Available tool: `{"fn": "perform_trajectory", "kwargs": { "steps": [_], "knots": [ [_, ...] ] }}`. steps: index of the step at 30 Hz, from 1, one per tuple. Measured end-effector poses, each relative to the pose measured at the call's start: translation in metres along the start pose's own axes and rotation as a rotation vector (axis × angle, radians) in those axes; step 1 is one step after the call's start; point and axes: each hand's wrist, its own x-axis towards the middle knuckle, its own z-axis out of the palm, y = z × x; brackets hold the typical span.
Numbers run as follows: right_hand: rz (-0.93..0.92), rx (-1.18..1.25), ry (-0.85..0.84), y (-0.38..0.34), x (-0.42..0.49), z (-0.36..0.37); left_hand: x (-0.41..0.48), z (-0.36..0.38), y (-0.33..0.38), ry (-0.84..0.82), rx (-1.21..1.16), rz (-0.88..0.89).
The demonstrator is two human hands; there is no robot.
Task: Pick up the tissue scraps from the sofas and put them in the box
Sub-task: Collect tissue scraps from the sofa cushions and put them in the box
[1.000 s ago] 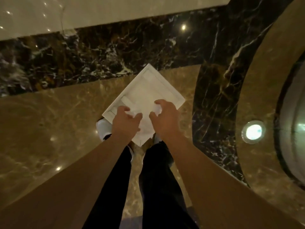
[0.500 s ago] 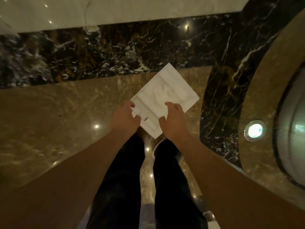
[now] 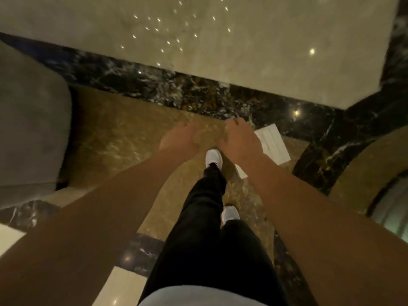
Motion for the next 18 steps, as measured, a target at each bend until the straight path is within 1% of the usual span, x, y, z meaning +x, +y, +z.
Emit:
{"fn": "perform_trajectory", "kwargs": {
  "steps": [1, 3, 4, 6, 9, 11, 13, 15, 18],
  "knots": [
    [-0.067, -0.033, 0.006, -0.015, -0.016, -0.01, -0.026, -0.012, -0.014, 0.052, 0.018, -0.01],
    [-0.177, -0.066, 0.016, -0.046, -0.04, -0.03, -0.071, -0.035, -0.039, 0.127, -0.051, -0.094],
    [-0.208, -0.091, 0.014, -0.066, -0.054, -0.039, -0.096, -0.045, -0.054, 0.171, -0.065, -0.117],
    [-0.277, -0.103, 0.002, -0.116, -0.078, -0.056, -0.145, -0.072, -0.082, 0.28, -0.159, -0.22],
    [-0.433, -0.083, 0.003, -0.203, -0.117, -0.077, -0.222, -0.106, -0.142, 0.328, -0.31, -0.378],
    [-0.552, -0.124, 0.027, -0.263, -0.131, -0.083, -0.26, -0.12, -0.191, 0.332, -0.337, -0.452],
    [-0.634, -0.168, 0.04, -0.32, -0.14, -0.081, -0.293, -0.13, -0.237, 0.366, -0.359, -0.52],
    [-0.735, -0.232, 0.053, -0.385, -0.147, -0.068, -0.324, -0.139, -0.29, 0.45, -0.416, -0.563],
    [-0.863, -0.28, 0.038, -0.495, -0.164, -0.027, -0.378, -0.146, -0.383, 0.54, -0.451, -0.678]
  ]
}}
